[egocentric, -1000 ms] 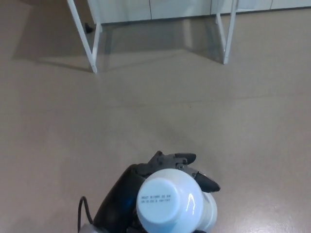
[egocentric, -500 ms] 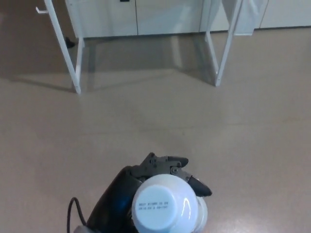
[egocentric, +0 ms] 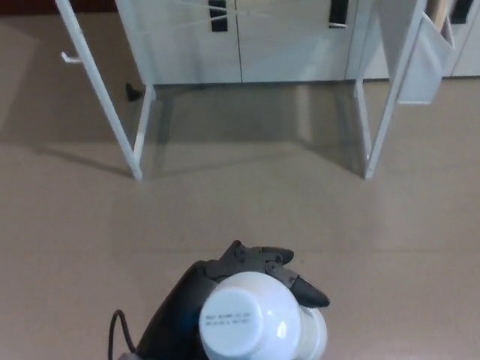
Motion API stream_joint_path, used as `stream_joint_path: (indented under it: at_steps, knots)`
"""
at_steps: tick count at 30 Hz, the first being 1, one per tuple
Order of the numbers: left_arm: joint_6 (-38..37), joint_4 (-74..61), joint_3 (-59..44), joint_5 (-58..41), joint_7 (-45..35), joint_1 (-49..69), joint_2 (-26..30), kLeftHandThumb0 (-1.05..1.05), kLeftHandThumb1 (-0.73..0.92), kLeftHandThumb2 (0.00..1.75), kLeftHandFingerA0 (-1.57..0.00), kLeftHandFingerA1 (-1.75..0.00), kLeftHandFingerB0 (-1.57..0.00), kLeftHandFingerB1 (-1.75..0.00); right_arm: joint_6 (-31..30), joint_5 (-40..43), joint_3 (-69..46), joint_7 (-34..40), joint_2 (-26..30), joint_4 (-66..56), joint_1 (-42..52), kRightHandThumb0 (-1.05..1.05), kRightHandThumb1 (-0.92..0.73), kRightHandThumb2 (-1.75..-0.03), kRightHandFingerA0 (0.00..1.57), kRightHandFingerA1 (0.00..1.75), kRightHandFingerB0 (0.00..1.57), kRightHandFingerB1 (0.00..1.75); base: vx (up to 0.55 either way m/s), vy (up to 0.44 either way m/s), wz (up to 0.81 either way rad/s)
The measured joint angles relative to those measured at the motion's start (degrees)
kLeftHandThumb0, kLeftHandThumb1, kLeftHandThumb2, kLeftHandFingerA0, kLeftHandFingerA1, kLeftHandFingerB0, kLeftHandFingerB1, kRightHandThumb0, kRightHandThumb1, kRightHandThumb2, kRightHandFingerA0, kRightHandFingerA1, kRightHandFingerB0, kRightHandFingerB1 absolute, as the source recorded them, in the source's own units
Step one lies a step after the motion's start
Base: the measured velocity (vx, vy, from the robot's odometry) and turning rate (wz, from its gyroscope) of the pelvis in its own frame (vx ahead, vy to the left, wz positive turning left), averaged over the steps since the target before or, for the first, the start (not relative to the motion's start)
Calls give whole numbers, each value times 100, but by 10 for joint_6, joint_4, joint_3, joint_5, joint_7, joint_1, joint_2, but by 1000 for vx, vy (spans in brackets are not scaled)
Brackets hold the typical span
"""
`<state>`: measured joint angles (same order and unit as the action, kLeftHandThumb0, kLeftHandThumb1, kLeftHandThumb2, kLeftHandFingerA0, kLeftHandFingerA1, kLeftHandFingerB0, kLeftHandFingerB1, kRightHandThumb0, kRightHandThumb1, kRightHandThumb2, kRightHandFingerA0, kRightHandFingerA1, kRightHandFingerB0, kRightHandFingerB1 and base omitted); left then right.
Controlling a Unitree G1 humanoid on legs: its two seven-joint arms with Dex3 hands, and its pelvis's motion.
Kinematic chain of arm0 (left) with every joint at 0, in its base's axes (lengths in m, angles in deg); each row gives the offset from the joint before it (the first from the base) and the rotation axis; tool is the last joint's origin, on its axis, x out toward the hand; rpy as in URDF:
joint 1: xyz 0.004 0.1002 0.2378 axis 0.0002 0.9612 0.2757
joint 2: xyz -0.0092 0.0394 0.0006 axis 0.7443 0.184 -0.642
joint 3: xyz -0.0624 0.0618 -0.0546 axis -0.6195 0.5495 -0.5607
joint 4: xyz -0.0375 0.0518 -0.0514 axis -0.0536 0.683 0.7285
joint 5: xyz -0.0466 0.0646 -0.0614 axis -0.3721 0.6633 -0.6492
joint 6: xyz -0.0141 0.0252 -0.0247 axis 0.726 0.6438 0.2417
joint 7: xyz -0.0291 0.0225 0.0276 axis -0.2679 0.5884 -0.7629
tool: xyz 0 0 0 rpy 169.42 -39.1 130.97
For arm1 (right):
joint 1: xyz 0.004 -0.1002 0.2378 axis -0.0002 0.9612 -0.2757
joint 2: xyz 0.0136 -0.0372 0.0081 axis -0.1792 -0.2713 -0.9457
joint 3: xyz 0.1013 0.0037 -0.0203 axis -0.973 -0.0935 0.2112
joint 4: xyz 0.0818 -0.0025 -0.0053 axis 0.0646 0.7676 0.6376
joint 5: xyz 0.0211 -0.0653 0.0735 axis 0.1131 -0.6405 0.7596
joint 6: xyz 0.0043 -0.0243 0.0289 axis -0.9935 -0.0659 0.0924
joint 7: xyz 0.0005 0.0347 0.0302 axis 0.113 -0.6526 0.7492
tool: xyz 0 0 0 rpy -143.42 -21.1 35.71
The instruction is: The robot picks up a bottle from a person using its left hand and walk towards the table in frontand put the bottle on the table.
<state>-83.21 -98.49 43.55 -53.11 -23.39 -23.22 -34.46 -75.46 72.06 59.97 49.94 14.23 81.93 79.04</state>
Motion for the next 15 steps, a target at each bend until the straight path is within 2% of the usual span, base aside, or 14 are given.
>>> stream_joint_path:
  at_steps: [1, 2, 10, 15]
  knots:
    - [0, 0, -1, 0, 1, 0, -1, -44, 31, 107, -150, -108, -129, -93, 0, 0, 0, 0, 0, 0, 0, -54, -79, -64, 63, 44, 52, 38, 442, 41, -34]
    - [0, 0, -2, 0, 1, 0, -2, -42, 30, 111, -152, -107, -128, -94, 0, 0, -1, 0, 0, 0, 0, -54, -79, -64, 65, 44, 53, 39, 445, 60, -37]
    - [16, 11, -64, -22, 5, -25, -12, -41, 30, 112, -157, -101, -131, -94, 0, -3, -2, -2, -4, 0, -2, -54, -80, -64, 64, 44, 52, 38, 563, 113, -52]
    - [19, 11, -73, -36, 3, -23, -11, -44, 29, 109, -157, -100, -132, -93, -1, -5, -2, -4, -6, 3, 12, -54, -80, -65, 63, 44, 51, 38, 462, 120, 5]
